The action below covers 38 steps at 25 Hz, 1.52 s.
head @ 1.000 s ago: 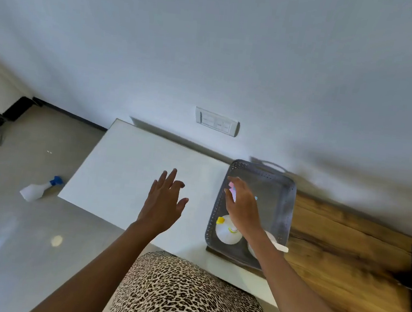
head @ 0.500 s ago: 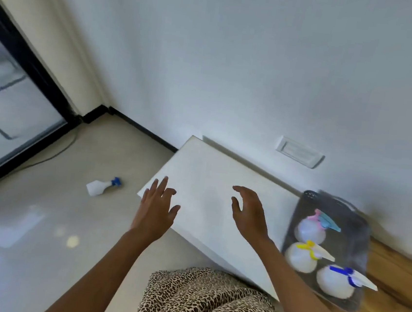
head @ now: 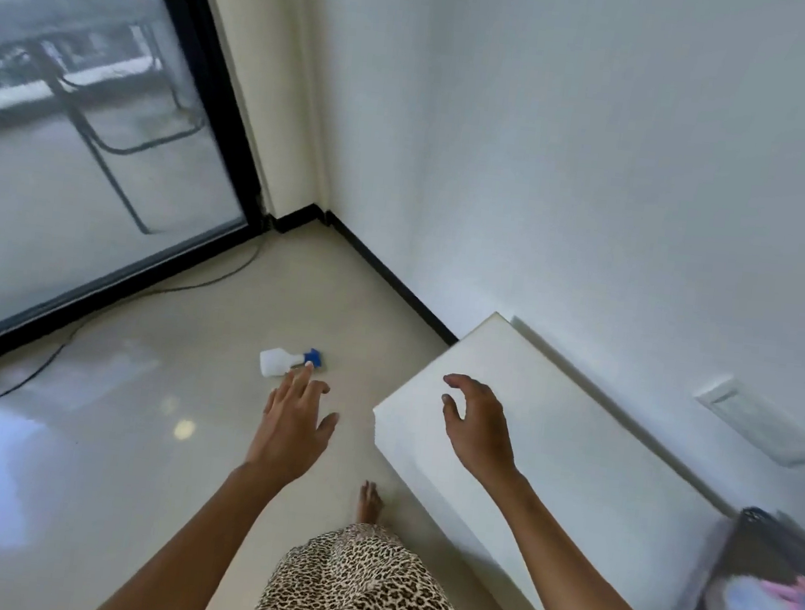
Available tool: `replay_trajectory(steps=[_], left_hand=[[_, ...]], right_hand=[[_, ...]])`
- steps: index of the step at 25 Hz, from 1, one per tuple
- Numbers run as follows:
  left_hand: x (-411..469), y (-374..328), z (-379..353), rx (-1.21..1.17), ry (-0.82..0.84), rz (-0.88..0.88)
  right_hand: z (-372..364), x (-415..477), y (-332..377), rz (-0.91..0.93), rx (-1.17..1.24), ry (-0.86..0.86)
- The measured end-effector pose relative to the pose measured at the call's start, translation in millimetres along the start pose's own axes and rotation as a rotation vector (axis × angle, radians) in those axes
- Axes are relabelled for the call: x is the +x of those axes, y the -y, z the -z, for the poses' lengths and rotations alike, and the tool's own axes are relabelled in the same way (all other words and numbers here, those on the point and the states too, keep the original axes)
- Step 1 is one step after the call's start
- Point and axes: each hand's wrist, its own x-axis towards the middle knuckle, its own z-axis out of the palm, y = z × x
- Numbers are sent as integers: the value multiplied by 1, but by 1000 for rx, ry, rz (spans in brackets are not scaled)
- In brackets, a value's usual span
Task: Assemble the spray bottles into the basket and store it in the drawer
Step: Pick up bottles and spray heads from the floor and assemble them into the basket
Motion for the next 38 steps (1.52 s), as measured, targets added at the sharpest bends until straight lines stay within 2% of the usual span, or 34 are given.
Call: replay_trajectory(steps=[6, 12, 15, 19, 25, 29, 33, 38], left_hand=[[80, 82, 32, -14, 70, 182], [155, 147, 47, -56, 164, 290], [209, 187, 45, -51, 231, 266], [279, 240, 23, -5, 352, 194], [382, 344, -76, 78, 522, 170], [423, 412, -181, 90, 563, 227], [454, 470, -289, 117, 574, 307], [471, 523, -368, 299, 573, 230]], right_hand=[[-81, 101, 58, 9, 19, 151], [-154, 185, 92, -31, -33, 293], [-197, 227, 103, -72, -68, 357], [-253, 277, 98, -166, -106, 353], [-387, 341, 33, -336, -107, 411], [-497, 373, -46, -422, -91, 519], [-598, 401, -138, -506, -83, 532], [-675, 417, -207, -566, -92, 493]])
